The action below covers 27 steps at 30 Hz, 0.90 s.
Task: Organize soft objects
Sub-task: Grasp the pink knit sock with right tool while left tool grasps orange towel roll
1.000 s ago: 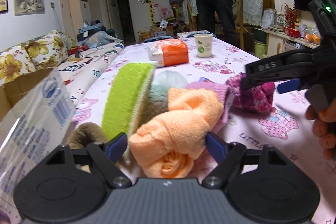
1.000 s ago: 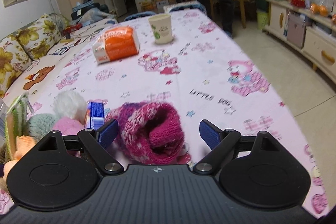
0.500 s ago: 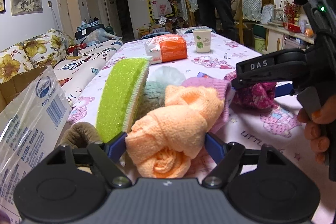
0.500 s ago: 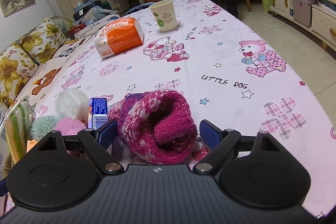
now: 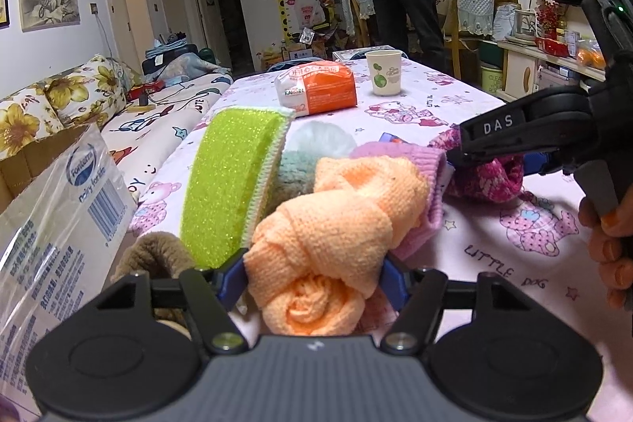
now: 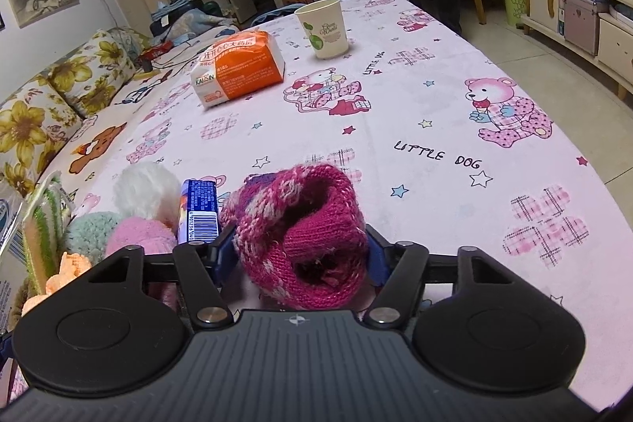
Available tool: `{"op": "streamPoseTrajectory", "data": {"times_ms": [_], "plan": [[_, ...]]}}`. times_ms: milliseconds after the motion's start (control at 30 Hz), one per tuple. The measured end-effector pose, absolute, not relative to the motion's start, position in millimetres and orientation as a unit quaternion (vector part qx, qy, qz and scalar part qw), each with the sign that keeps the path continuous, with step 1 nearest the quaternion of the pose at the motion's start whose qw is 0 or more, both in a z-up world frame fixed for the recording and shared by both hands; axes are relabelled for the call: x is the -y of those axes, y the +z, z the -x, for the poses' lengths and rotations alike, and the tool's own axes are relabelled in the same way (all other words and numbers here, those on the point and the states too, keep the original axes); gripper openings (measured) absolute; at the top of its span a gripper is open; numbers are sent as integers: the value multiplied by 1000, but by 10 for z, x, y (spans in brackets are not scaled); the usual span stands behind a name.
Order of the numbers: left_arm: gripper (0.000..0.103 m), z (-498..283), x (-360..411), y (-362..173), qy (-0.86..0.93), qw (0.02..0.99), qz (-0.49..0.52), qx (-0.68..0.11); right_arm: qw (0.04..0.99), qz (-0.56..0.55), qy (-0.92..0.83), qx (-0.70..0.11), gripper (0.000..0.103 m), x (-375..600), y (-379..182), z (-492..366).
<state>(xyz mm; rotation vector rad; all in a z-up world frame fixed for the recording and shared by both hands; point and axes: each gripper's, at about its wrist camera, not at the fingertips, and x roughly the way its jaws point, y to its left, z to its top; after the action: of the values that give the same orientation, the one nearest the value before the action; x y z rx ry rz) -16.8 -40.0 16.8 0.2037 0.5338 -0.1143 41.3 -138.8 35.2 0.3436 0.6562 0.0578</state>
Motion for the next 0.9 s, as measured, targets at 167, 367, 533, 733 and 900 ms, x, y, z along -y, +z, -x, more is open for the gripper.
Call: {"op": "streamPoseTrajectory", "data": {"times_ms": [167, 367, 533, 733, 900], "plan": [[65, 169, 385, 196, -62, 958, -91, -265, 933, -162, 24, -320, 69, 1413, 356, -385], [65, 181, 357, 227, -78, 958, -75, -267, 933, -160, 18, -322, 68, 1444, 366, -323], [65, 212, 317, 270, -92, 958, -60, -265, 932, -162, 14, -325, 68, 1455, 380, -265], [65, 258, 234, 323, -103, 960, -42, -259, 931, -166, 9, -324, 68, 1481, 414, -151], [65, 284, 149, 371, -111, 962, -21, -250, 938, -157, 8, -309, 68, 1459, 480, -47]]}}
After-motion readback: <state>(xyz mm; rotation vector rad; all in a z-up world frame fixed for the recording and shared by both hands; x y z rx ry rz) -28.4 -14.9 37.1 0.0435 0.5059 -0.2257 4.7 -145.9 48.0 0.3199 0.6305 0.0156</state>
